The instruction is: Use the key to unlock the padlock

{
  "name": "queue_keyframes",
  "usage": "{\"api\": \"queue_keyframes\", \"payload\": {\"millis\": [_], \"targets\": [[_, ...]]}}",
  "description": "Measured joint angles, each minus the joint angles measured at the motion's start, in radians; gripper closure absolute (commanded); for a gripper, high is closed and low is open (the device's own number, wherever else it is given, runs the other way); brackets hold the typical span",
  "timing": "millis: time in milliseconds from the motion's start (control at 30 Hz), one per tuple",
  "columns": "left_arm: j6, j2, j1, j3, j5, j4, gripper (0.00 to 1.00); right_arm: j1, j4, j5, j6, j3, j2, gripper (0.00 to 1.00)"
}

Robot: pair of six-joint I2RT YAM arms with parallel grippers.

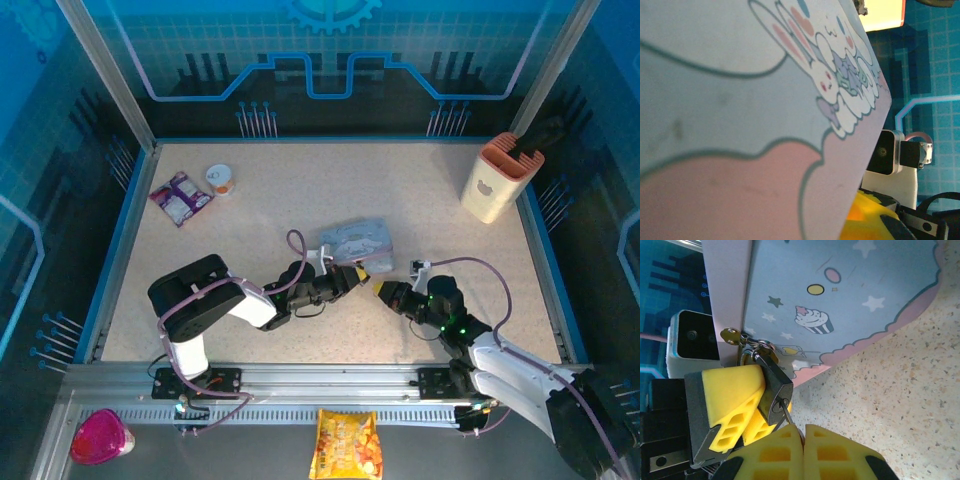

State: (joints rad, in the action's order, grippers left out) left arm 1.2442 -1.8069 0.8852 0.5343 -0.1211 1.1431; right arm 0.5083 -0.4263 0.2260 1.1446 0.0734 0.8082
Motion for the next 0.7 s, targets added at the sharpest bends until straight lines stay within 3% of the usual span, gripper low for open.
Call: {"api": "queue_keyframes", "payload": {"millis": [700], "targets": [[0.04,-0.027,0.0,0.0,0.029,0.053,1.0,-0.034,-0.087,0.038,0.072,0.007,0.082,1.0]]}}
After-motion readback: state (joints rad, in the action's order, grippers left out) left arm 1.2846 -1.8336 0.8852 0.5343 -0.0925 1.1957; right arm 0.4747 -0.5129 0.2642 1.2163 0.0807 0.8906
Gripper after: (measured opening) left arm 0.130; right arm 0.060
